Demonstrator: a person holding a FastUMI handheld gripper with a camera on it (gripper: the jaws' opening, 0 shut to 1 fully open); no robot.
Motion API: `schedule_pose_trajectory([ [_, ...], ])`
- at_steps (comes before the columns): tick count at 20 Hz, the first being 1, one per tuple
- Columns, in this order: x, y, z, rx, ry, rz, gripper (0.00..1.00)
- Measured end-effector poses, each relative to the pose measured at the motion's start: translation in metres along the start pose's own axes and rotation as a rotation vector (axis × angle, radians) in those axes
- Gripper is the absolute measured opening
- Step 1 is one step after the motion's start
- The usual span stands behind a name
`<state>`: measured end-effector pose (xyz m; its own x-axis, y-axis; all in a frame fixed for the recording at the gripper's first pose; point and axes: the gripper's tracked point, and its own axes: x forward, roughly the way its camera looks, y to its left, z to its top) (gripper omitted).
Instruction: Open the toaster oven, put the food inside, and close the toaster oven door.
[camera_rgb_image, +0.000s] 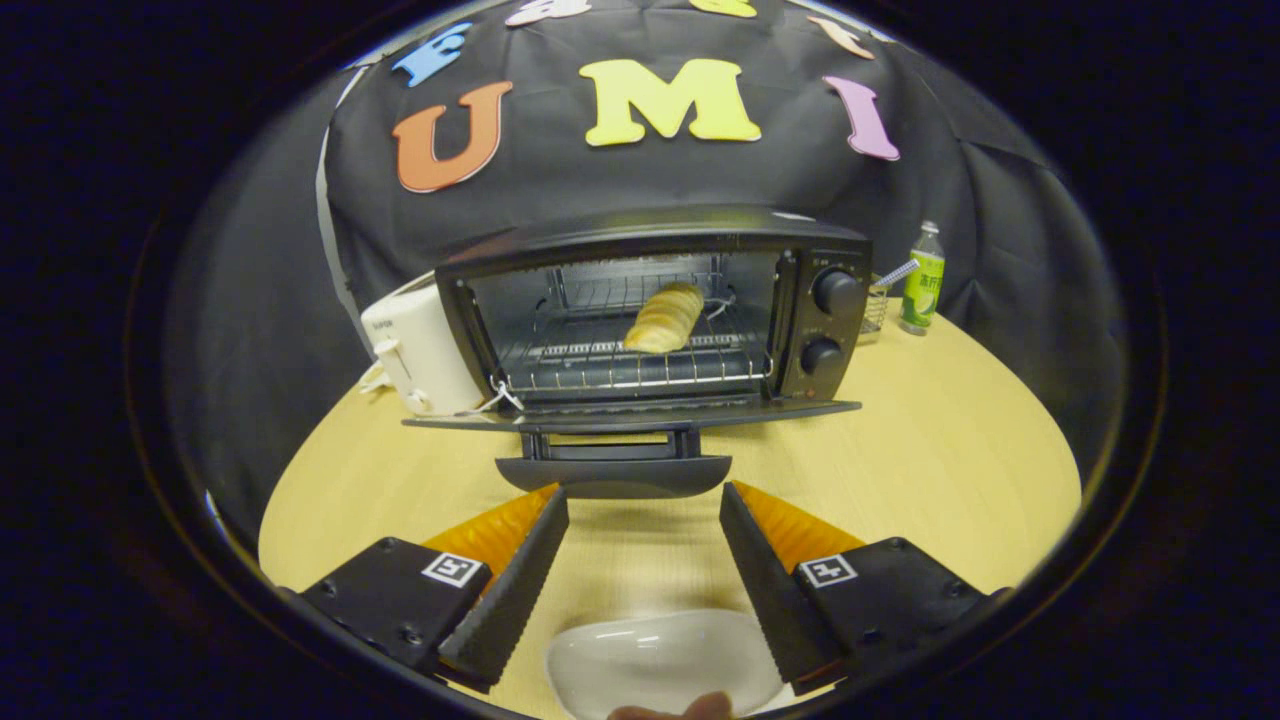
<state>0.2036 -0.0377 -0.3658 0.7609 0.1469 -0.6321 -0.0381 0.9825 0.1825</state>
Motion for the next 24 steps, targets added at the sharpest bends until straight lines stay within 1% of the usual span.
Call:
schedule_pose_trajectory([
  [6, -0.003, 0.003, 0.062, -0.013, -0.145, 0.001, 1.0],
  [8, -0.013, 0.006, 0.08, -0.018, -0.195, 0.002, 1.0],
  [12, -0.048, 0.008, 0.107, -0.033, -0.281, -0.004, 1.0],
  [17, -0.129, 0.011, 0.137, -0.041, -0.392, -0.012, 1.0],
  [19, -0.172, 0.015, 0.148, -0.044, -0.439, -0.01, 1.0],
  [21, -0.22, 0.014, 0.162, -0.056, -0.501, -0.025, 1.0],
  [22, -0.244, 0.014, 0.164, -0.062, -0.531, -0.037, 1.0],
  [24, -0.29, 0.023, 0.165, -0.075, -0.582, -0.029, 1.0],
])
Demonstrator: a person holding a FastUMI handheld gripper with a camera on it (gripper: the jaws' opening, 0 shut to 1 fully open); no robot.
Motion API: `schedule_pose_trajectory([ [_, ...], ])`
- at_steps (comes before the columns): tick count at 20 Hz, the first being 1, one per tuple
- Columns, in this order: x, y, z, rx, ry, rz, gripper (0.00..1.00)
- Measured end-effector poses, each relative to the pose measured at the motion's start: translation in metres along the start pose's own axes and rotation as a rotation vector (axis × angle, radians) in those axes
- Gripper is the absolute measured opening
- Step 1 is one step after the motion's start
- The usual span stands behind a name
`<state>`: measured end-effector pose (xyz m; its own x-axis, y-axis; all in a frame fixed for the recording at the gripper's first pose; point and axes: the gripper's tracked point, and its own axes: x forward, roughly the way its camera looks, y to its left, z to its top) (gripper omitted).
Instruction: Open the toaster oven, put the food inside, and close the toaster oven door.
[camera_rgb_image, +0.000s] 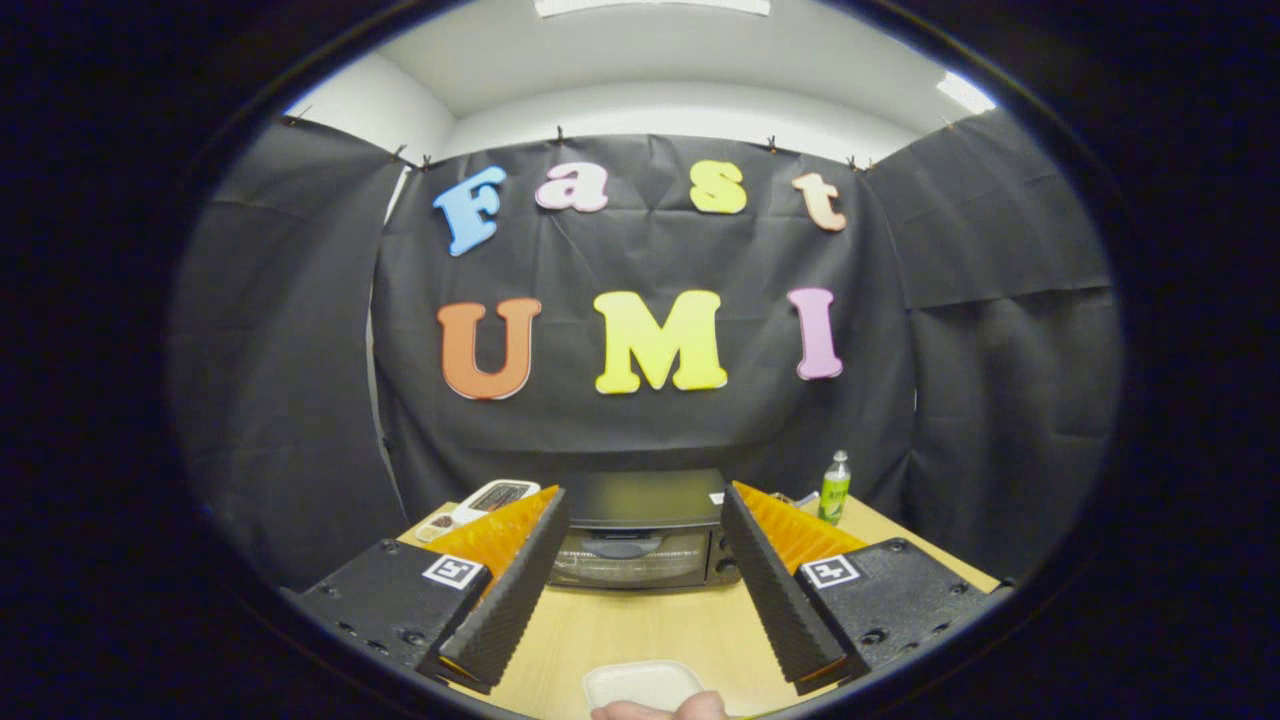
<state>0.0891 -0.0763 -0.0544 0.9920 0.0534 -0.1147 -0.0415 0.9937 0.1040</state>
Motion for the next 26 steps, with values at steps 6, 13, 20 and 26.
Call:
schedule_pose_trajectory([
  [6, -0.088, 0.028, 0.018, -0.01, -0.066, 0.027, 1.0],
  [13, -0.116, 0.032, 0.017, 0.043, -0.079, -0.018, 1.0],
  [20, -0.105, 0.045, -0.005, 0.036, -0.017, 0.008, 1.0],
  [26, -0.104, 0.05, -0.003, 0.024, -0.037, 0.008, 1.0],
])
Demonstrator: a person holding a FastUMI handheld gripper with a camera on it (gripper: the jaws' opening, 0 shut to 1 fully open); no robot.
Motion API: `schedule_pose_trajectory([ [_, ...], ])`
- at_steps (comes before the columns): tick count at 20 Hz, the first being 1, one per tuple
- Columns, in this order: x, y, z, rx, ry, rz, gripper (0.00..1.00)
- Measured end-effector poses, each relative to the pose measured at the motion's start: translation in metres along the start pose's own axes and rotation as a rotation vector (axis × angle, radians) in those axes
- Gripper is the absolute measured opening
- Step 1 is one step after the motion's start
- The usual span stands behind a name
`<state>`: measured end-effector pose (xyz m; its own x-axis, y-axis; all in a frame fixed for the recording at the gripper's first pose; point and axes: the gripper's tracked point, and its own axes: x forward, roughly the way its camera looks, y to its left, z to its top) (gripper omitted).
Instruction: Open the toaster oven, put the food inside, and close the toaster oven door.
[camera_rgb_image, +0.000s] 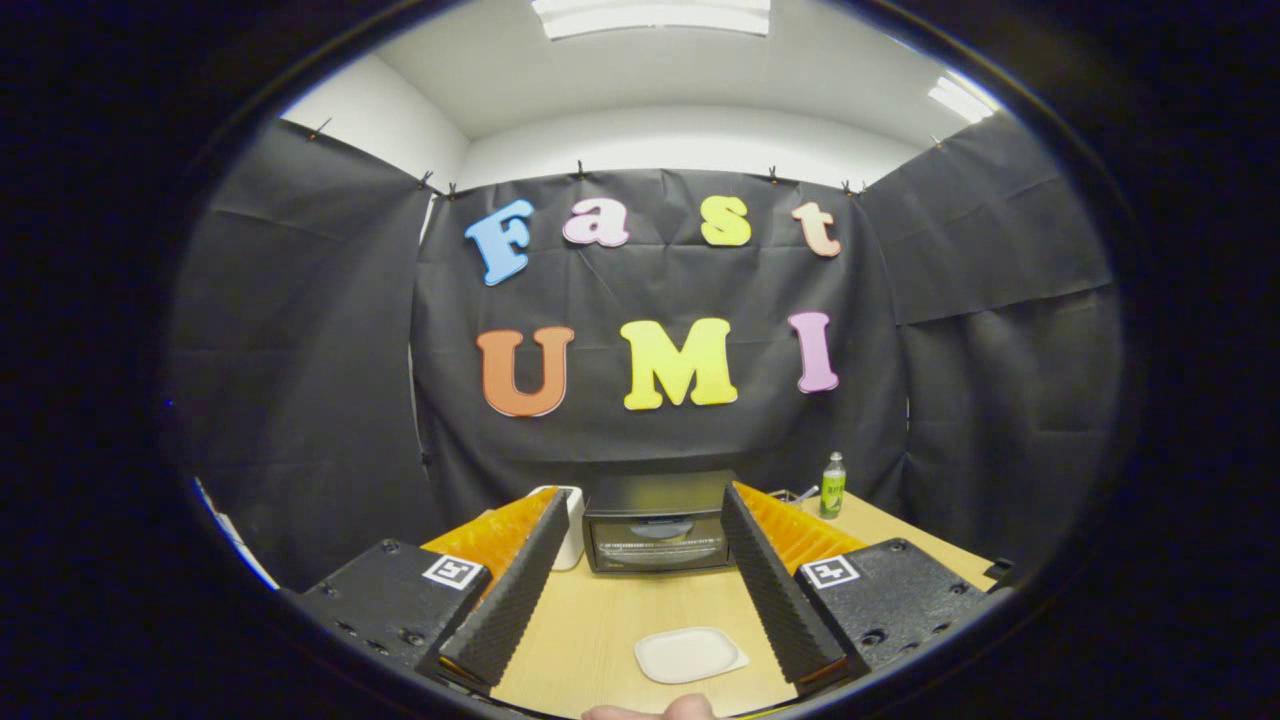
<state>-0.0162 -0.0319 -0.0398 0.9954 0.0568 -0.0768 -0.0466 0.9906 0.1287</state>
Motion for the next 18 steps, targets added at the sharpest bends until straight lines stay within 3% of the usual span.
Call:
schedule_pose_trajectory([
  [18, -0.0006, 0.0049, 0.001, -0.03, -0.041, -0.028, 1.0],
])
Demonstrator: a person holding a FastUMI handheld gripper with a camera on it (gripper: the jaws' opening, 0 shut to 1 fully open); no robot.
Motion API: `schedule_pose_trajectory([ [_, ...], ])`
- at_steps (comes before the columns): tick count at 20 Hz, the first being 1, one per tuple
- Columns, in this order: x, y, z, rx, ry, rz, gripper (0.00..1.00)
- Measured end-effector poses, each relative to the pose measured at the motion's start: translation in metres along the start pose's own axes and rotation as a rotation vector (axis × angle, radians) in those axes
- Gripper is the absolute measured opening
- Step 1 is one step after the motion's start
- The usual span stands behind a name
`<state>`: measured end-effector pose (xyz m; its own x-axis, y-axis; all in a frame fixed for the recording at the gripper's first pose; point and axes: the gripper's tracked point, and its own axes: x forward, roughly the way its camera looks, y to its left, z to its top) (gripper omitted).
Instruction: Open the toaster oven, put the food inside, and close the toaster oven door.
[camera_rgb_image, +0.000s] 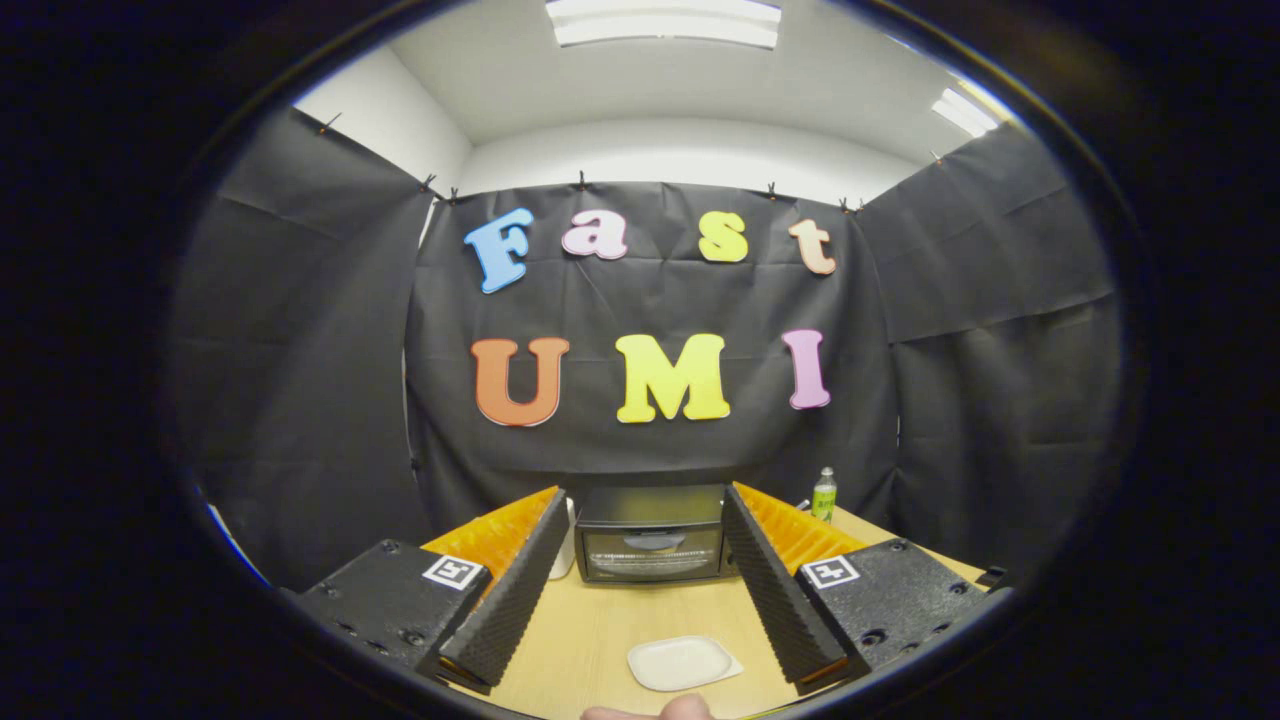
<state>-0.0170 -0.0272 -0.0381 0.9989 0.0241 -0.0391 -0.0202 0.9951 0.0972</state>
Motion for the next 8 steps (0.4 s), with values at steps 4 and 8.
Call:
schedule_pose_trajectory([
  [4, 0.0023, 0.002, -0.0025, 0.0, 0.008, 0.002, 1.0],
  [8, 0.0031, 0.002, -0.0041, 0.004, 0.012, 0.002, 1.0],
])
